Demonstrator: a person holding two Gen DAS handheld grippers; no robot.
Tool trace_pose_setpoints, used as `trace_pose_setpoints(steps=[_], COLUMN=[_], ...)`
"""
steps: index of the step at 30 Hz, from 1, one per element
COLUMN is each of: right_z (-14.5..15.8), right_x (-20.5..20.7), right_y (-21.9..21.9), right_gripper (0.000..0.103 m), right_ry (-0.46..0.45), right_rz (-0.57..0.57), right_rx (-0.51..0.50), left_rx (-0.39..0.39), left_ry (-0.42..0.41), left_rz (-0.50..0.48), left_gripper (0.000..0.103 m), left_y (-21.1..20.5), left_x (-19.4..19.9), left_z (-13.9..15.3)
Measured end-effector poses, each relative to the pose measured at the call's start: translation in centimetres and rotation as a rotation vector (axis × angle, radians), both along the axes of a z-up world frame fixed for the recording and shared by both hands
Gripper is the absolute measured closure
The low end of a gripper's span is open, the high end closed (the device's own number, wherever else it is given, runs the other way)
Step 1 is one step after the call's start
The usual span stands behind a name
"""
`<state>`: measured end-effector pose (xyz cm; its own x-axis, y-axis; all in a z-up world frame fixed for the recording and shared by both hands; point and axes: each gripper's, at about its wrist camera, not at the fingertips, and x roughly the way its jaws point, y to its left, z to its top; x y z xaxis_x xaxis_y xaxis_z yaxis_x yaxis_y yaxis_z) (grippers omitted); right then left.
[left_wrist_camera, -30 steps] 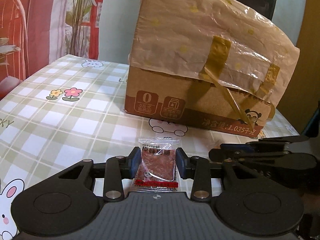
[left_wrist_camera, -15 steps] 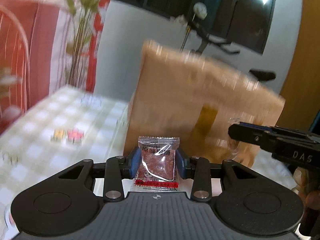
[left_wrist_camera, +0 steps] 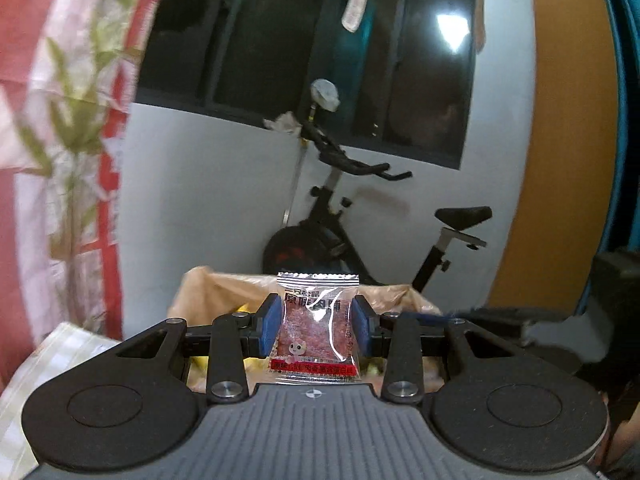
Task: Organize snacks
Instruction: 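Carry both packets over the box and open both tools to drop them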
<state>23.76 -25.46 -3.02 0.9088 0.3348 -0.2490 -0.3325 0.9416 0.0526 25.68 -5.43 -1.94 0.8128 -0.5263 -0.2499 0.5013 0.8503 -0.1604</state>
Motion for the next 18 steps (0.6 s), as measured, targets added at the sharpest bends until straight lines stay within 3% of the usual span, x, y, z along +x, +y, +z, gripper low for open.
trace_pose_setpoints(steps=[7, 9, 13, 18], right_z=[-2.2, -2.6, -2.6, -2.3], right_x=[2.4, 1.9, 0.7, -1.1], right_y=[-2.9, -3.6, -4.6, -5.3], right_gripper=[0.078, 0.077, 0.076, 0.076], right_ry=[0.099, 0.100, 0.090, 0.064], right_rz=[-0.113, -0.129, -0.131, -0.125], right_rx=[0.002, 0.030, 0.066, 0.088], left_rx=[0.065, 0.093, 0.078, 0.089], left_ry=[0.052, 0.072, 0.105, 0.110], left_rz=[-0.089, -0.067, -0.014, -0.006], left_gripper=[0.056, 0.043, 0.041, 0.041], left_y=[-5.0, -5.4, -4.5, -2.7], left_x=[4.7, 5.5, 6.7, 5.4], left_z=[-1.1, -1.7, -2.4, -2.7])
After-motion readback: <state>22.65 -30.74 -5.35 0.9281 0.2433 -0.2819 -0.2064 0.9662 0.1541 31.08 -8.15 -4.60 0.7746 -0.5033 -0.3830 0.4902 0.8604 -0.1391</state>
